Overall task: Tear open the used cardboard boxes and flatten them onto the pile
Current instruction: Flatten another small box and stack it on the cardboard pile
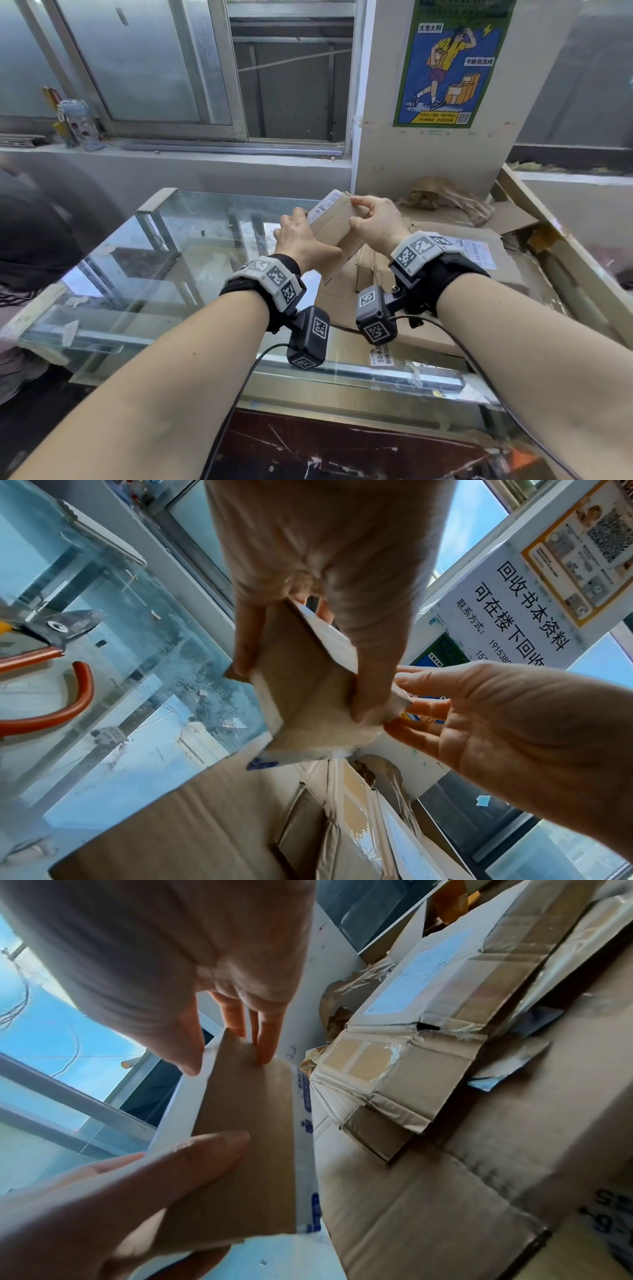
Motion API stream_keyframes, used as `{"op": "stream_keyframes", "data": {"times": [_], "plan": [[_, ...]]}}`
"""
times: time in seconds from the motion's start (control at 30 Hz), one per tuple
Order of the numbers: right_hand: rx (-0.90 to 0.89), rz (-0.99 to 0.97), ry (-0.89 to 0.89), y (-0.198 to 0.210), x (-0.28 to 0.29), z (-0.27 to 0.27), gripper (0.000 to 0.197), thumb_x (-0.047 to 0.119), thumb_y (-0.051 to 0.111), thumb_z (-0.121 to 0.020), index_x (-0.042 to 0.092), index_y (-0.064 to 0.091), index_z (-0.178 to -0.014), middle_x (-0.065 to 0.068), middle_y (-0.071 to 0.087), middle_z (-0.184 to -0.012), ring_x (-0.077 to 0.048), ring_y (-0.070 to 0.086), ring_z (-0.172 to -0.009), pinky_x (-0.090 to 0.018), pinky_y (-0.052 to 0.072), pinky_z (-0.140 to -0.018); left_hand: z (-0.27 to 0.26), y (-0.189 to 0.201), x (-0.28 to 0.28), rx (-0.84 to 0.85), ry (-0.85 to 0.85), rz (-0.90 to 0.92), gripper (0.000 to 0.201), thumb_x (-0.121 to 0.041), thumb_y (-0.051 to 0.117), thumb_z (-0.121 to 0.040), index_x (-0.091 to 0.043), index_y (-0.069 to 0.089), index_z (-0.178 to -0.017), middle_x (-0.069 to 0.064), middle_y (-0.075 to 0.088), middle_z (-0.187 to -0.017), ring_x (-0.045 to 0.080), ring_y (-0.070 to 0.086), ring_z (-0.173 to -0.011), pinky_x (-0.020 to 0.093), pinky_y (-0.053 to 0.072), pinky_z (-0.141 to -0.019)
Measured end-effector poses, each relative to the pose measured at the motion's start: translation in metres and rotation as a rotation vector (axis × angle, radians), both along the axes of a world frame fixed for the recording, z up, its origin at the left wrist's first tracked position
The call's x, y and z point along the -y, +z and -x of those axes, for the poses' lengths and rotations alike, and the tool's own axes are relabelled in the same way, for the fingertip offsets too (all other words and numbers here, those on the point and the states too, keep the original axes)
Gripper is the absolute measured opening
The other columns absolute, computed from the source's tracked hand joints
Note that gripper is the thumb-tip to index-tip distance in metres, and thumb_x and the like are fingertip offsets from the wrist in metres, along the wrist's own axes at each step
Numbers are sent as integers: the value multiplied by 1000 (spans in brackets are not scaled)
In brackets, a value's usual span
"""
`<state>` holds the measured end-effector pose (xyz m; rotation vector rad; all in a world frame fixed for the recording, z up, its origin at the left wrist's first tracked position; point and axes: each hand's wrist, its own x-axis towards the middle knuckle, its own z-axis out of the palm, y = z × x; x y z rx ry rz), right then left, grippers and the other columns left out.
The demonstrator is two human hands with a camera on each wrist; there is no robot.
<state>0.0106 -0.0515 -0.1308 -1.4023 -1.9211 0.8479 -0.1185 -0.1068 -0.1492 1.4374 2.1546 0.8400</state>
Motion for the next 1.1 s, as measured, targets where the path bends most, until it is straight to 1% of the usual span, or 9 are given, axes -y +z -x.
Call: {"op": "stream_keyframes", "data": {"times": [0.1, 0.2, 0.3, 0.43, 0.57, 0.7, 0.8, 1.0, 1.1], "plan": [[-26, 29, -89, -2, -7, -9, 48, 9, 57, -85, 13, 52, -133, -8, 55, -133, -22, 51, -121, -34, 41, -104, 1, 3, 0, 242, -73, -14, 79, -41, 77, -64, -18, 41, -130, 2, 51, -118, 18, 53, -108, 30, 46, -93], [-121, 89, -145, -7, -13, -18, 52, 9, 57, -85, 10, 47, -136, -10, 51, -136, -22, 50, -123, -32, 40, -104, 0, 10, 4, 461, -64, -47, 70, -33, 57, -62, -19, 49, -129, 5, 59, -119, 22, 58, -109, 40, 48, -98], [-155, 146, -178, -12, -16, -20, 59, 17, 60, -87, 6, 39, -141, -10, 46, -142, -24, 46, -128, -40, 38, -108, 1, 9, 4, 525, -114, -49, 73, -15, 48, -61, -16, 49, -134, 9, 58, -123, 26, 55, -116, 41, 44, -103], [-197, 207, -218, -18, -22, -19, 62, 24, 61, -88, 3, 38, -142, -13, 45, -141, -28, 47, -126, -45, 41, -106, 4, 5, 2, 477, -184, -45, 66, 10, 46, -79, -18, 47, -139, 5, 55, -120, 25, 52, -120, 40, 44, -105], [-234, 234, -244, -23, -28, -21, 56, 25, 60, -88, 5, 43, -138, -12, 49, -136, -28, 50, -122, -45, 43, -103, 9, 0, 0, 475, -221, -65, 61, 6, 50, -85, -18, 45, -141, 7, 55, -125, 21, 54, -115, 36, 47, -100], [-348, 296, -306, -26, -32, -25, 38, 21, 60, -87, 11, 51, -121, -13, 52, -128, -29, 53, -115, -49, 51, -93, 11, -4, 1, 471, -249, -80, 56, 0, 56, -87, -14, 47, -140, 6, 57, -128, 19, 54, -117, 35, 46, -102], [-433, 348, -330, -24, -33, -26, 28, 19, 60, -87, 12, 47, -112, -16, 52, -123, -32, 55, -110, -50, 53, -87, 12, -7, 1, 440, -267, -109, 50, -4, 58, -89, -14, 50, -137, 2, 59, -124, 18, 54, -117, 35, 44, -104], [-474, 327, -347, -27, -32, -26, 56, 37, 76, -76, 13, 38, -111, -13, 51, -117, -28, 56, -105, -49, 53, -87, 13, -11, -3, 451, -279, -166, 41, -16, 59, -94, -14, 53, -135, 3, 62, -122, 13, 58, -106, 35, 45, -103], [-527, 351, -343, -26, -32, -25, 57, 34, 77, -76, 15, 36, -110, -15, 53, -118, -30, 59, -106, -48, 54, -84, 16, -16, -4, 479, -290, -180, 40, -18, 59, -94, -15, 55, -133, 1, 64, -119, 17, 59, -113, 38, 45, -104]]}}
